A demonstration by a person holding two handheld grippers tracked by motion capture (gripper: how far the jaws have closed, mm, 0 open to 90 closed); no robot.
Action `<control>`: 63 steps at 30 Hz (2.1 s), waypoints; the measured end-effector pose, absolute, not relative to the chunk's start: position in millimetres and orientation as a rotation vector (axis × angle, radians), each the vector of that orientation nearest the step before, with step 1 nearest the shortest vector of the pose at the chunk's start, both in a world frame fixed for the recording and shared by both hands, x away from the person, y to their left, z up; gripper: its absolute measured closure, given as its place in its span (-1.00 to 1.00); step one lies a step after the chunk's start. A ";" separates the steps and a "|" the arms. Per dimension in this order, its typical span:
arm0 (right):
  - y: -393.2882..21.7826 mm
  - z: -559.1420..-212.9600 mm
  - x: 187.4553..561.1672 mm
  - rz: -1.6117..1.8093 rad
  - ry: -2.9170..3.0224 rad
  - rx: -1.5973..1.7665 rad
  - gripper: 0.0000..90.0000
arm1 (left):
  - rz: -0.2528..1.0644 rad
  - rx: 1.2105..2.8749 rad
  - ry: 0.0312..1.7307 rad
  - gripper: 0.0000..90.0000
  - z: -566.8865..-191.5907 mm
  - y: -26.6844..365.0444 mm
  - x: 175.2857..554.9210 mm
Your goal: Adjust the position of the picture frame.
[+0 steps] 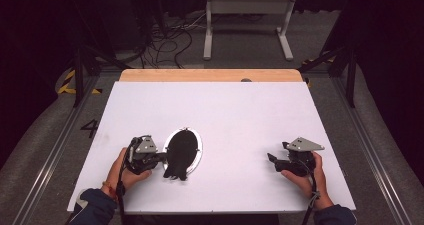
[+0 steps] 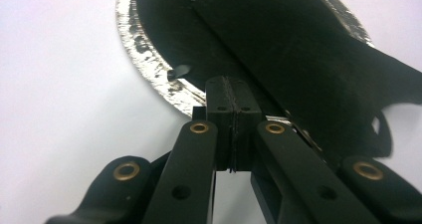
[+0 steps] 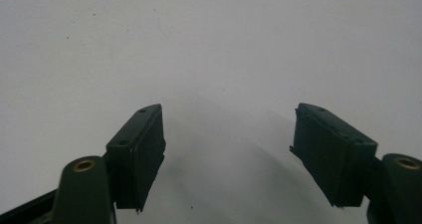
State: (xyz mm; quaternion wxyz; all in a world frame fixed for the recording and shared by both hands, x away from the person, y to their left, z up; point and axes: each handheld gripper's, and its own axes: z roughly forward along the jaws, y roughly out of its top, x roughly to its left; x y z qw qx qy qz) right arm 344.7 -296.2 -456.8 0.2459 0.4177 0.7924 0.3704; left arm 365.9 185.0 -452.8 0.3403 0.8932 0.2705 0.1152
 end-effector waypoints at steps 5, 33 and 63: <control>-295.4 -457.1 344.9 1.004 2.164 1.137 -0.35 | 0.280 2.320 0.684 0.98 -453.3 179.6 365.4; -292.7 -458.0 346.1 0.979 2.178 1.131 -0.38 | 0.181 2.282 0.601 0.97 -456.1 127.4 384.7; -291.9 -459.1 347.9 0.974 2.220 1.120 -0.41 | 0.141 2.277 0.531 0.91 -457.2 72.9 389.0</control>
